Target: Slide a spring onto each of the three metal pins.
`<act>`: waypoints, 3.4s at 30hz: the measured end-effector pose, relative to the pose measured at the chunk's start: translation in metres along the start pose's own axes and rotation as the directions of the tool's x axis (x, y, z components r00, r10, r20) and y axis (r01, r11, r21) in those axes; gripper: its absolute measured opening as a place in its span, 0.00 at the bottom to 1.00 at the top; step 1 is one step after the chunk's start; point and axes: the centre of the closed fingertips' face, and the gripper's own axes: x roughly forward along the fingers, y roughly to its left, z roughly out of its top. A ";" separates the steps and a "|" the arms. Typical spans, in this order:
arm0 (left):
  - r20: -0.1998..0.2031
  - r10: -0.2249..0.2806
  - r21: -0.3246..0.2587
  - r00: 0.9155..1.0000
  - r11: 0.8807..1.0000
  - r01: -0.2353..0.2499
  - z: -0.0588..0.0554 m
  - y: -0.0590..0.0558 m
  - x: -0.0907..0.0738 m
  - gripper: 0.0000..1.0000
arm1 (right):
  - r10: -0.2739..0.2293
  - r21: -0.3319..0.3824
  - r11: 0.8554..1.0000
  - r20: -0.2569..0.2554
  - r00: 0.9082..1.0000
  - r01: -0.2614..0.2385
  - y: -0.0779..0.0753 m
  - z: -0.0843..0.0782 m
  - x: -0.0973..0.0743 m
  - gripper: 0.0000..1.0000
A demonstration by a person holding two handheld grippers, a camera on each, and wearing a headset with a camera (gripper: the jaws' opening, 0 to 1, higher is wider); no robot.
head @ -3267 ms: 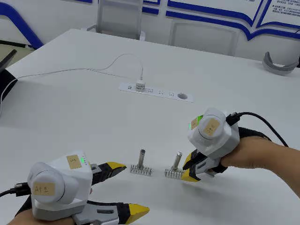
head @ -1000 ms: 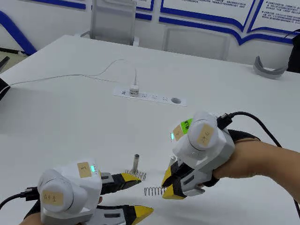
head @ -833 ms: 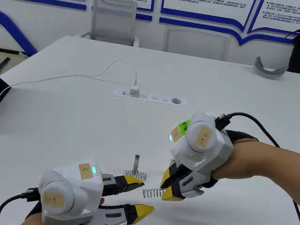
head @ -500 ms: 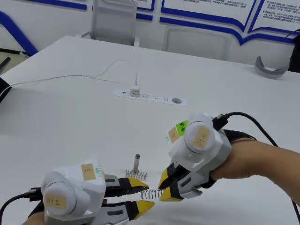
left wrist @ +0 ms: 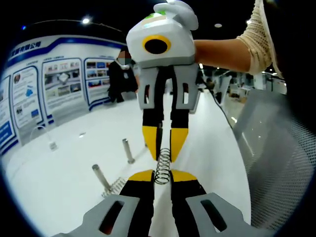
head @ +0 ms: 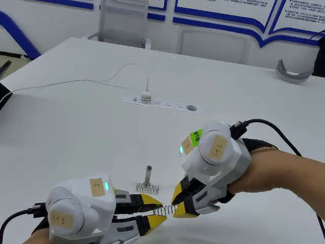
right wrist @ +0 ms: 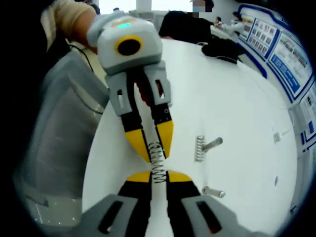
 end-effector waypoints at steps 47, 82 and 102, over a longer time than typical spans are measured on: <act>-0.001 0.005 0.018 1.000 1.000 -0.005 0.002 0.003 -0.001 0.10 | -0.009 0.010 1.000 0.004 1.000 0.009 -0.003 0.000 -0.010 0.12; 0.004 0.007 -0.010 1.000 1.000 -0.007 0.002 0.001 0.000 0.10 | -0.022 -0.026 0.999 0.082 0.996 0.024 0.003 0.044 -0.018 0.16; 0.024 0.004 -0.025 1.000 1.000 -0.004 0.005 0.003 0.002 0.11 | -0.022 -0.016 1.000 0.040 0.999 0.023 0.001 0.039 -0.007 0.12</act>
